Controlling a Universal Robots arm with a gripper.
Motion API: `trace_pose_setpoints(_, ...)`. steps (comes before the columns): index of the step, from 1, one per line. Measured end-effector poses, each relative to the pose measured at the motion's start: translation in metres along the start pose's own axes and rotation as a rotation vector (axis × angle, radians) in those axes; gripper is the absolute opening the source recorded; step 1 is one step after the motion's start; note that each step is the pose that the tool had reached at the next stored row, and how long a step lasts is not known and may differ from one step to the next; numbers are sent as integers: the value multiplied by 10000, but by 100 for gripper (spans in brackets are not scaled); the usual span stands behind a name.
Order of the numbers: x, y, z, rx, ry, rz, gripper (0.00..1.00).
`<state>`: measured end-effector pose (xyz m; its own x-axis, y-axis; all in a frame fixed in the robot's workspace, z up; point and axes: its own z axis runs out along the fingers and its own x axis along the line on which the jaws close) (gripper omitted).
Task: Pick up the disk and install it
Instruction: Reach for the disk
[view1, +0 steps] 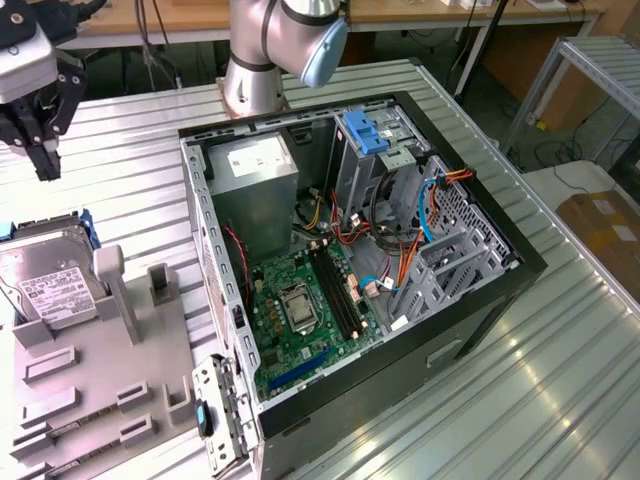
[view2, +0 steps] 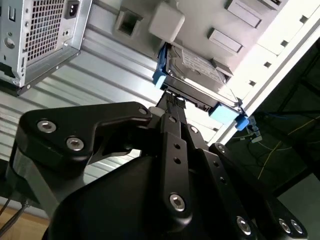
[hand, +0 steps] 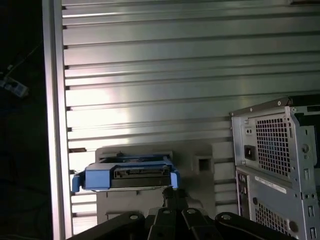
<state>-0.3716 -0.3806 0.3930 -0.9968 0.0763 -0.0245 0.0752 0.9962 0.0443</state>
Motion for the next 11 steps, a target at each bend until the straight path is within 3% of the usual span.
trace_pose_setpoints(6, 196, -8, -5, 0, 0, -2, 11)
trace_pose_setpoints(8, 331, -1, -8, 0, 1, 0, 11)
trace_pose_setpoints(11, 451, -1, -10, 0, 1, -1, 11)
